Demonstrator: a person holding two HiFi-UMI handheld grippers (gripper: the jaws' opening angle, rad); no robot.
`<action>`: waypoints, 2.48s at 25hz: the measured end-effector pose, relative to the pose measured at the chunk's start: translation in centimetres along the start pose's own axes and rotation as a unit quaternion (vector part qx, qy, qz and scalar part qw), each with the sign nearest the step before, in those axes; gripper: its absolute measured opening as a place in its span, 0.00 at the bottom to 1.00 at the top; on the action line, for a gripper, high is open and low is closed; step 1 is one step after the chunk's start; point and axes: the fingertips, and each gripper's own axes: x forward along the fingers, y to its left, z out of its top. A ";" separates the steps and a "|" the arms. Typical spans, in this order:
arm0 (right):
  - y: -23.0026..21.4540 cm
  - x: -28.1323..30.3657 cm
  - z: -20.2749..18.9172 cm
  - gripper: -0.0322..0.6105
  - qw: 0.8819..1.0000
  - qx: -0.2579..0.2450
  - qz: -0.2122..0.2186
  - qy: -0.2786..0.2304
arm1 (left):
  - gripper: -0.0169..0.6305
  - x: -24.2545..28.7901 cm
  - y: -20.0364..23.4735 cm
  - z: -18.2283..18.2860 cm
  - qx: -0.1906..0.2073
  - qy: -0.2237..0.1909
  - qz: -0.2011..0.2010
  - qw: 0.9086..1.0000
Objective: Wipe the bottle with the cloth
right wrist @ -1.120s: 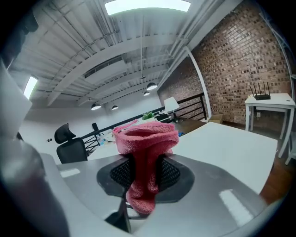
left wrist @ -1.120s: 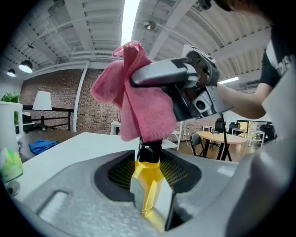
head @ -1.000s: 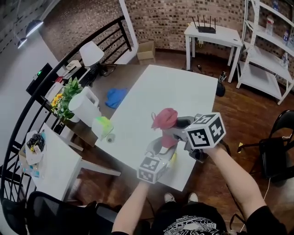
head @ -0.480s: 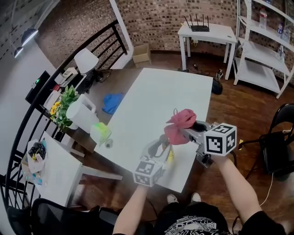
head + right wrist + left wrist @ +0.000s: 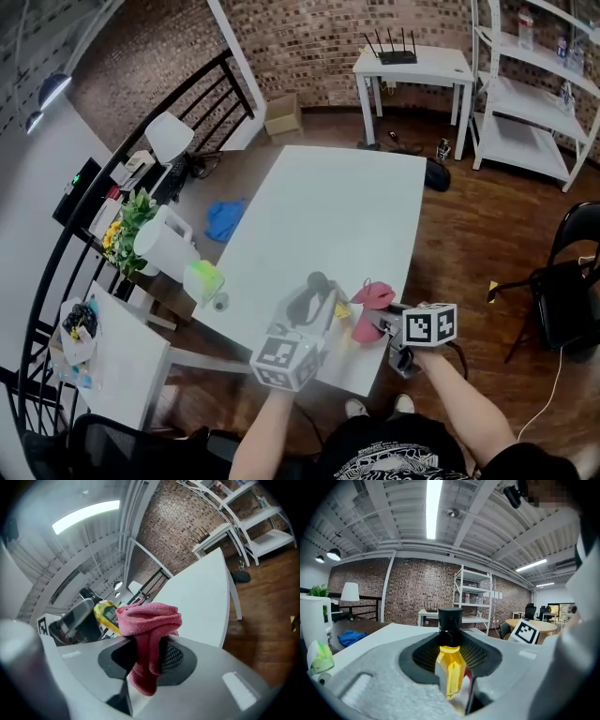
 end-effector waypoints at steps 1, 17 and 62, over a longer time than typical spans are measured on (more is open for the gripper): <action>0.0 0.4 -0.6 0.20 1.000 0.012 0.004 0.005 | 0.23 -0.3 -0.3 1.1 0.006 -0.009 -0.001 1.000; 5.3 6.7 -4.6 0.20 0.990 0.068 0.080 0.089 | 0.23 -2.6 -3.9 8.2 0.034 -0.056 -0.025 0.998; 5.0 -0.5 3.7 0.20 0.946 -0.293 -0.123 -0.062 | 0.23 1.7 1.2 -5.3 -0.003 0.014 0.059 0.998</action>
